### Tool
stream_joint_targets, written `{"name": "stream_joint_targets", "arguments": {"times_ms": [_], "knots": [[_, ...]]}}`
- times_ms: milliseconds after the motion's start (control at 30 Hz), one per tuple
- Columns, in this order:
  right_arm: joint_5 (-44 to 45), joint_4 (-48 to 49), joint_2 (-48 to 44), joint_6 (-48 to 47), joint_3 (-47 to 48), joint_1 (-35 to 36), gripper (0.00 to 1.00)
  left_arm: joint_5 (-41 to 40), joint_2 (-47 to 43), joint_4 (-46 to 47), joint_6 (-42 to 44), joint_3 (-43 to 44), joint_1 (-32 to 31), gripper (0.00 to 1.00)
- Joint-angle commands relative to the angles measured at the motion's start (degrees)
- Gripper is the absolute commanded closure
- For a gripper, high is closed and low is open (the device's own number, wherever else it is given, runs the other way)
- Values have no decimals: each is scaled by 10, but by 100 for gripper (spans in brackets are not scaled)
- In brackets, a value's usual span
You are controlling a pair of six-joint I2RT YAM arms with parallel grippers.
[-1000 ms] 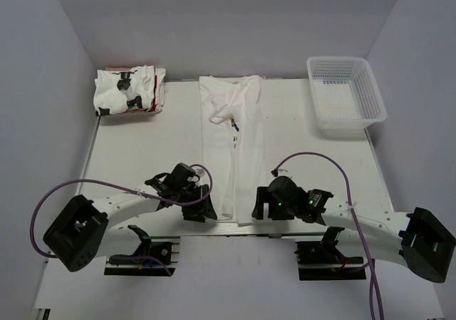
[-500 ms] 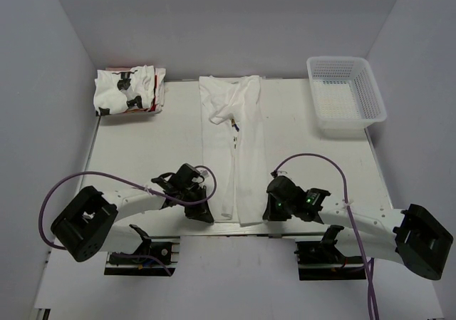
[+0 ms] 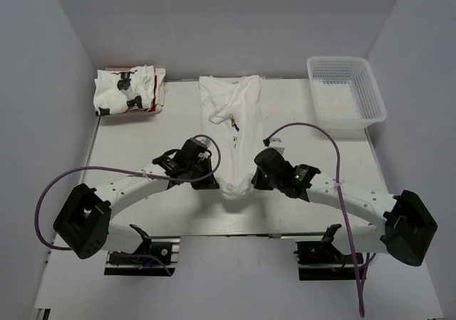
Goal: Fold and stack the t-shirts
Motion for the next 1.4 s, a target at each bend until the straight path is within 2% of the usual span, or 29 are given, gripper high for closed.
{"name": "stream_joint_targets", "arguments": {"times_ms": [0,200,267,367,633,833,1067,1100,1133,1167,1233,1267,1300,1333,1367], "knots": [[74,2,37,-22,59,-21,100,-83,16,-30,11,62,7,100],[111,20,104,-51,139,-69,100,-147,90,-44,22,171,50,100],[110,54,119,-65,147,-91,100,-165,126,-44,29,214,61,100],[106,73,160,-77,180,-120,100,-171,167,-52,45,276,77,100],[49,120,260,-129,269,-181,100,-148,255,-42,74,365,128,100],[16,119,328,-138,330,-208,100,-80,310,-6,104,391,148,100],[-32,173,385,-167,351,-236,100,-92,359,2,117,437,166,100],[-47,176,402,-170,372,-238,90,-87,383,-10,126,460,167,100],[-54,176,418,-174,380,-244,79,-87,397,-20,126,478,172,83],[-56,176,436,-176,410,-248,65,-87,426,-31,134,517,180,71],[-54,184,472,-185,433,-257,57,-97,454,-37,134,561,195,36],[-66,209,479,-192,462,-265,52,-105,468,-42,134,586,202,31],[-76,206,489,-208,478,-274,47,-105,482,-56,134,648,210,26],[-77,197,510,-210,535,-278,34,-90,496,-98,134,681,217,21],[-104,169,511,-216,546,-286,24,-90,506,-113,134,706,223,9]]}}
